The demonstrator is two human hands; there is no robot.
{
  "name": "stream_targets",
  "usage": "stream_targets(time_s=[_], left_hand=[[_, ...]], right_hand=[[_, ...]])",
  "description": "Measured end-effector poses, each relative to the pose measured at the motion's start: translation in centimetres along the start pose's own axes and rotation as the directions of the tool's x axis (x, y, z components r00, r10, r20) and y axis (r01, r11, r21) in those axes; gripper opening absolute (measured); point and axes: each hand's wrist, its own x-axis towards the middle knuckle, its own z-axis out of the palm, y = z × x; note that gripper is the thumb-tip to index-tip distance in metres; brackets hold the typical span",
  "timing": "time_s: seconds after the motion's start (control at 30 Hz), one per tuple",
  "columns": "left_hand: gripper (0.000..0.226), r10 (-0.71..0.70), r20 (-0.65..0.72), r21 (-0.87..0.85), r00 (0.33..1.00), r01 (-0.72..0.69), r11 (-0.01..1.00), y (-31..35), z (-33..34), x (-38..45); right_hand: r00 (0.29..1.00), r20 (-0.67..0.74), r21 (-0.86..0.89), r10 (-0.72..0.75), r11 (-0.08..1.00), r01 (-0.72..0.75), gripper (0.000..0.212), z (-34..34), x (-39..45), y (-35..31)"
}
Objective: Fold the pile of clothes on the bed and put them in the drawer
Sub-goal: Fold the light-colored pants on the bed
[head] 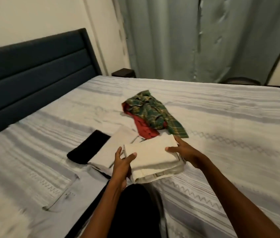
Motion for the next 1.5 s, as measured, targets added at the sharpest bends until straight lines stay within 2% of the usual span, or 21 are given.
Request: stream_targets(time_s=[0.03,0.1,0.2,0.27,0.33,0.4,0.47,0.5,0.53,0.6,0.7,0.77,0.83,0.9,0.97,1.03,1.13,1.23,1.3,1.4,1.5], left_hand=[[0.077,0.01,-0.025,-0.04,1.0,-0.011,0.999,1.0,-1.4,0.1],[0.076,0.075,-0.09,-0.101,0.993,-0.084,0.991,2.3,-3.5,0.7],[0.08,0.197,-0.209,-0.107,0.958,-0.223,0.969,3.7,-6.3,2.3],[0.084,0.238,-0.228,-0.057,0.944,-0.257,0.965,3.9,-7.5,3.1],[0.088,0.206,-0.231,0.069,0.951,-0.195,0.978,3.3,-8.4,4.1],[0.092,0.147,-0.228,0.328,0.962,-0.066,0.942,2.2,-9.0,5.2],[0.089,0.138,-0.241,0.681,0.96,0.066,0.729,0.8,-9.8,6.4],[0.083,0.207,-0.233,0.78,0.95,0.055,0.623,0.3,-10.2,6.9],[0.074,0.304,-0.166,0.846,0.938,-0.023,0.533,0.0,-10.5,7.5],[0.062,0.421,0.035,0.904,0.907,-0.208,0.373,0.3,-10.6,7.7],[0.062,0.384,0.195,0.919,0.903,-0.305,0.25,-1.0,-10.6,7.8],[0.067,0.36,0.22,0.932,0.907,-0.305,0.198,-2.3,-10.7,7.8],[0.067,0.363,0.212,0.952,0.907,-0.275,0.133,-2.8,-10.5,7.9],[0.061,0.425,0.175,0.974,0.888,-0.22,0.059,-1.9,-9.5,8.1],[0.06,0.512,0.148,0.984,0.846,-0.177,0.007,0.3,-7.8,8.4],[0.056,0.569,0.177,0.972,0.803,-0.232,0.025,2.5,-5.7,9.1],[0.039,0.438,0.35,0.89,0.828,-0.44,0.121,4.6,-2.3,10.8],[0.033,0.354,0.501,0.821,0.79,-0.563,0.093,5.4,1.1,13.1],[0.029,0.38,0.518,0.804,0.766,-0.588,0.09,5.7,2.9,14.7],[0.025,0.4,0.476,0.809,0.783,-0.568,0.15,5.7,4.3,16.4],[0.024,0.42,0.426,0.803,0.801,-0.549,0.232,5.2,4.7,17.3]], right_hand=[[0.999,-0.004,-0.013,-0.045,0.999,0.045,0.088,1.8,1.6,-1.4],[0.985,-0.024,-0.009,-0.173,0.985,0.172,0.075,4.7,3.9,-4.3],[0.926,0.004,-0.062,-0.377,0.924,0.377,0.066,8.6,7.9,-9.2],[0.862,0.037,-0.232,-0.505,0.835,0.499,0.064,10.5,10.0,-11.4],[0.814,0.052,-0.484,-0.578,0.698,0.527,0.061,12.3,13.1,-11.7],[0.839,0.135,-0.736,-0.527,0.513,0.441,0.05,13.7,16.3,-10.0],[0.924,0.237,-0.869,-0.301,0.36,0.34,0.041,15.3,17.4,-7.2],[0.943,0.262,-0.89,-0.203,0.326,0.318,0.042,16.1,17.3,-5.9],[0.95,0.261,-0.895,-0.17,0.325,0.305,0.046,16.6,17.2,-4.7],[0.949,0.211,-0.888,-0.236,0.359,0.287,0.053,17.2,16.3,-3.4],[0.94,0.171,-0.893,-0.296,0.357,0.275,0.059,17.0,15.7,-1.7],[0.947,0.17,-0.894,-0.272,0.362,0.264,0.061,16.6,15.6,-0.6],[0.956,0.19,-0.869,-0.224,0.414,0.27,0.061,16.1,15.7,-0.1],[0.948,0.203,-0.798,-0.246,0.52,0.306,0.063,15.4,16.0,-0.4],[0.915,0.129,-0.644,-0.382,0.67,0.37,0.063,14.4,16.4,-1.0],[0.882,-0.024,-0.525,-0.47,0.757,0.389,0.059,12.8,16.7,-1.5],[0.856,-0.203,-0.596,-0.476,0.753,0.278,0.051,9.0,17.4,-1.8],[0.834,-0.321,-0.683,-0.448,0.72,0.124,0.049,4.7,18.7,-1.5],[0.856,-0.323,-0.72,-0.403,0.692,0.054,0.055,2.2,19.9,-1.4],[0.919,-0.284,-0.797,-0.275,0.6,-0.067,0.075,0.2,22.4,-1.5],[0.952,-0.249,-0.869,-0.18,0.476,-0.137,0.092,-0.2,25.8,-2.0]])
